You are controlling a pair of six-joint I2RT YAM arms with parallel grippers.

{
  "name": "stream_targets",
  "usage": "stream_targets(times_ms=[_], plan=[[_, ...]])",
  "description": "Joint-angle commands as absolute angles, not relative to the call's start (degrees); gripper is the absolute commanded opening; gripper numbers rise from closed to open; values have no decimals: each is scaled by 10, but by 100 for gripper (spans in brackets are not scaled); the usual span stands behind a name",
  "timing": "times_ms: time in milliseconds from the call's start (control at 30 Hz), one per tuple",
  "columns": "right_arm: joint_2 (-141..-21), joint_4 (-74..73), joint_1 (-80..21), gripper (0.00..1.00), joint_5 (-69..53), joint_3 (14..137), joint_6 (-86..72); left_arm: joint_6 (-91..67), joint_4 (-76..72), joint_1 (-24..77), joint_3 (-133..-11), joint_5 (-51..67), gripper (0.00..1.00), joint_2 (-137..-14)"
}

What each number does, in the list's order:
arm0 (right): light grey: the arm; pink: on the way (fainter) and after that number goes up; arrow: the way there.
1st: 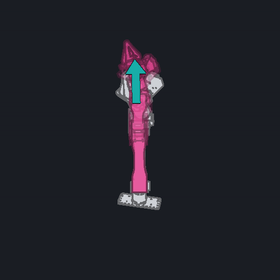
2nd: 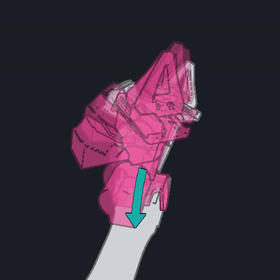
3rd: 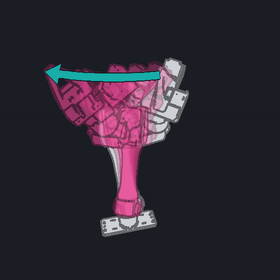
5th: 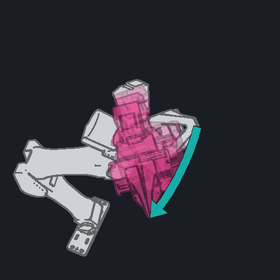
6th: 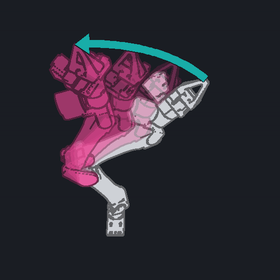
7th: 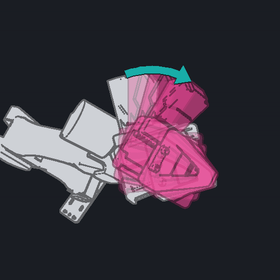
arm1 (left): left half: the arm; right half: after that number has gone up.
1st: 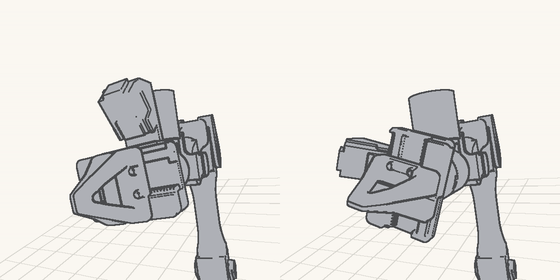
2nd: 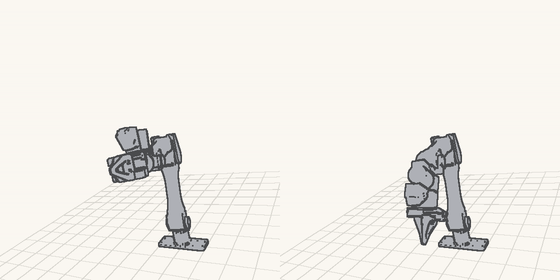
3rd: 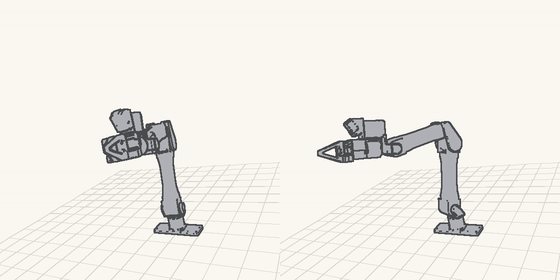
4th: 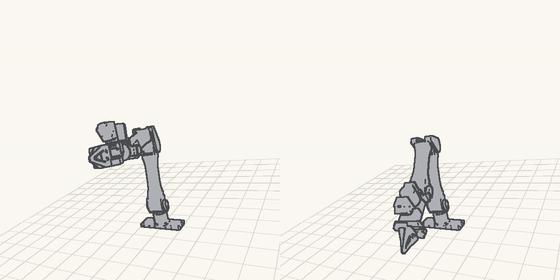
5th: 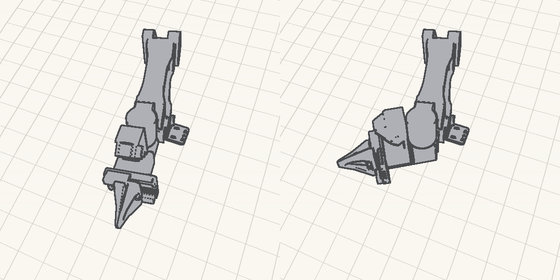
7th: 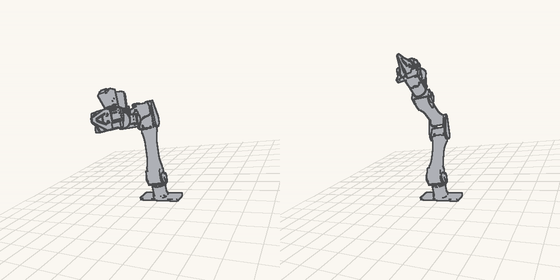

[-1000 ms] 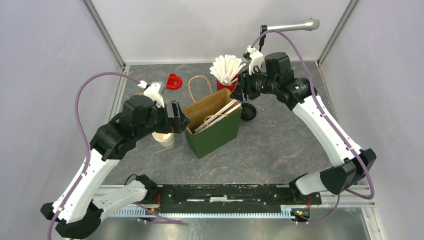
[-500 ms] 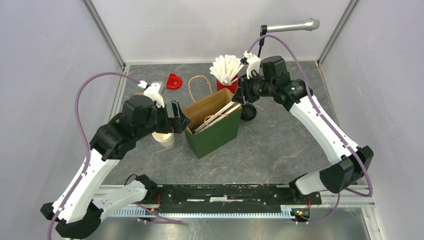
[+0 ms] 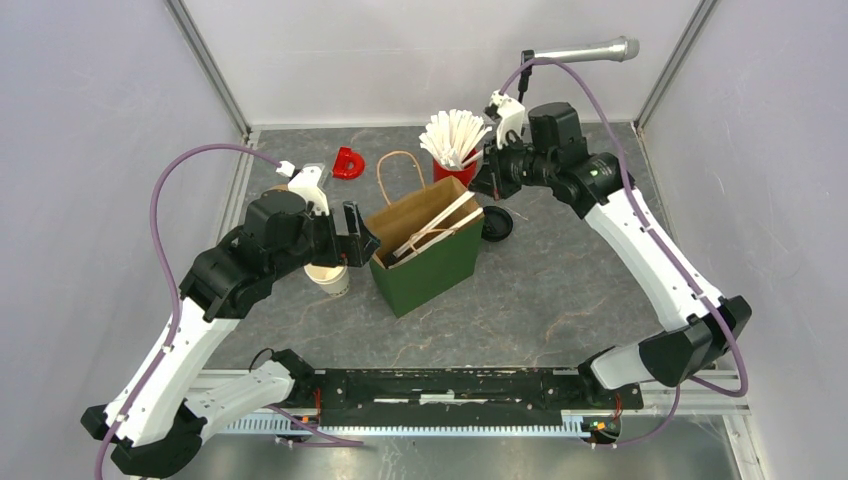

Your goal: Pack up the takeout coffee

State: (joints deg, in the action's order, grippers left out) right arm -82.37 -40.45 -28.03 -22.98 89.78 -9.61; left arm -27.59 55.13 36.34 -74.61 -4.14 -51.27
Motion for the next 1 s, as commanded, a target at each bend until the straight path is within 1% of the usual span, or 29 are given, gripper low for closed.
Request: stream_targets(times_ms=[0,200,333,500,667,767,967], plan=[[-817,-425,-283,0,-250,978,-100,-254,533,360,-745,-40,100,-510],[-805,-449,-280,0,-255,1081,-119,-251,538,360,-747,-44,100,-508],[-787,-401,-266,0,-222,1155,-151,-250,541,361,-749,-43,100,-506],[-738,-286,-255,0,-121,1137,-153,-250,543,361,-751,-44,100,-504],[-743,-280,-251,0,-23,1105,-95,-254,545,360,-751,-44,100,-499],[-767,-295,-249,0,-4,1093,-51,-256,549,361,-752,-47,100,-494],[-805,-308,-244,0,-18,1071,-26,-261,563,360,-751,-55,100,-486]])
